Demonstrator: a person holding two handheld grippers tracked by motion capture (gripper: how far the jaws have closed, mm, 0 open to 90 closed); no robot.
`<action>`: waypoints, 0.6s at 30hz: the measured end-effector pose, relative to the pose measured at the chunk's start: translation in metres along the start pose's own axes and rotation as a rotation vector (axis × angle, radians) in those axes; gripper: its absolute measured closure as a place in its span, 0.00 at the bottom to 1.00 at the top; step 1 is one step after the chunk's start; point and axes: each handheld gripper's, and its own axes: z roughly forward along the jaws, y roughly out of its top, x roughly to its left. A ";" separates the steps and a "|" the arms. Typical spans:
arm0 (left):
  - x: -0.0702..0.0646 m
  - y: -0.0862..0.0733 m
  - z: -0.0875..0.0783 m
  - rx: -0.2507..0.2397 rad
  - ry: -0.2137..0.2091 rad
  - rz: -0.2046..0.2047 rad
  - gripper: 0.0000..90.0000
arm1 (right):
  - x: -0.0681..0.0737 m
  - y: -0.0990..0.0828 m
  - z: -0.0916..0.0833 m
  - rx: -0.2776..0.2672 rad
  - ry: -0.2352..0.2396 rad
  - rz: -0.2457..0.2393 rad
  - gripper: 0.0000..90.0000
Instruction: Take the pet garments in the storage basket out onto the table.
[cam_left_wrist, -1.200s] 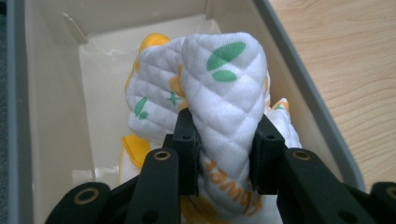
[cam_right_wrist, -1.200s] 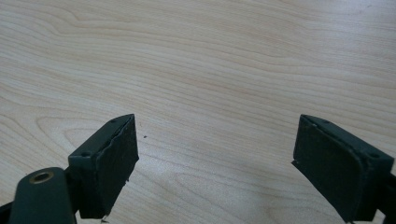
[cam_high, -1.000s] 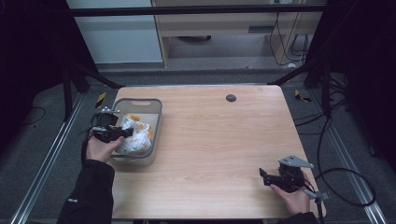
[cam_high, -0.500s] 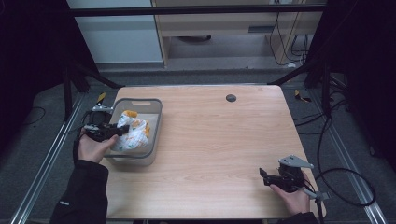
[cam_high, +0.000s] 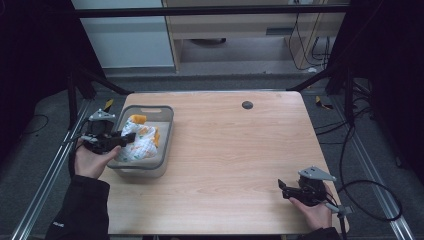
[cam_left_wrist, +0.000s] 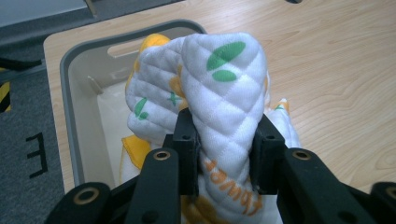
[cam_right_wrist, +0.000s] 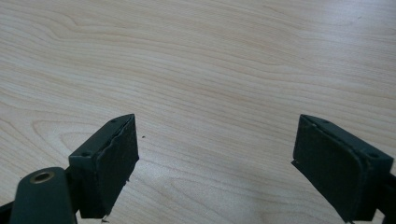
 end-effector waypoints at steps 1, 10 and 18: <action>-0.003 0.002 -0.005 -0.006 -0.006 0.010 0.76 | 0.000 0.000 0.000 -0.001 0.000 -0.001 0.16; -0.022 0.011 -0.018 -0.023 -0.029 0.076 0.76 | -0.001 0.000 0.000 -0.006 -0.003 -0.004 0.16; -0.039 0.016 -0.022 -0.031 -0.077 0.130 0.76 | 0.000 0.000 -0.001 -0.009 -0.005 -0.007 0.16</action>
